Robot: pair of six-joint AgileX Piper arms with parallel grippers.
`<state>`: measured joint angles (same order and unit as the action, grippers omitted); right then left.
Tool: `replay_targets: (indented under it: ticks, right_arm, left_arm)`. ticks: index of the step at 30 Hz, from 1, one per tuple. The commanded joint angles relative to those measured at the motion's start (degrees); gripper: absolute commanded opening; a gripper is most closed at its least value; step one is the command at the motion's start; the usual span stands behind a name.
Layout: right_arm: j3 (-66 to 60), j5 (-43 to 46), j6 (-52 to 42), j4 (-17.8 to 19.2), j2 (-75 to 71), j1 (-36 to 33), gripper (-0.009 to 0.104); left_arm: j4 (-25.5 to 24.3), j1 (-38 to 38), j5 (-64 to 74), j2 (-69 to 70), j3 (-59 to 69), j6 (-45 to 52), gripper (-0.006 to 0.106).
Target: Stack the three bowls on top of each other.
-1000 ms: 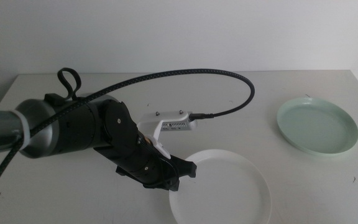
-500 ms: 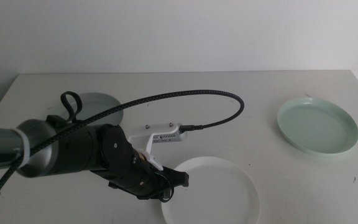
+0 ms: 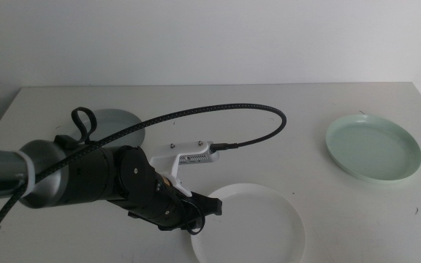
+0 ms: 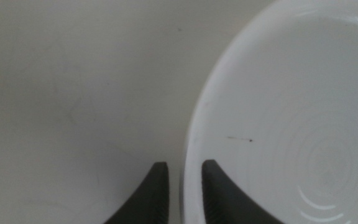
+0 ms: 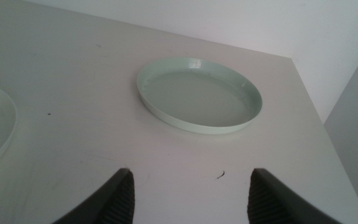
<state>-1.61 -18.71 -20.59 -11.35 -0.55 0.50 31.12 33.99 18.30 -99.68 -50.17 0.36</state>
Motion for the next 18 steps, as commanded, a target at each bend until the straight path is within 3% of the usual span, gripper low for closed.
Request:
replay_targets:
  ticks: [1, 7, 9, 18]
  right_arm:
    - [0.35, 4.19, -0.59, 0.16, -1.57, 0.37, 0.047]
    - [0.35, 4.19, -0.59, 0.16, -1.57, 0.37, 0.047]
    - [0.35, 4.19, -0.59, 0.16, -1.57, 0.37, 0.047]
    - [0.35, 4.19, -0.59, 0.16, -1.57, 0.37, 0.047]
  left_arm:
    - [0.47, 0.24, -1.83, 2.4, -1.05, -0.72, 0.033]
    - [-0.7, 0.24, -1.83, 4.26, -1.16, -0.36, 0.092]
    - [-2.15, 0.05, -2.03, 6.52, -1.53, -0.36, 0.106]
    - [-11.93, -11.52, 10.98, 19.45, -8.71, -3.76, 0.105]
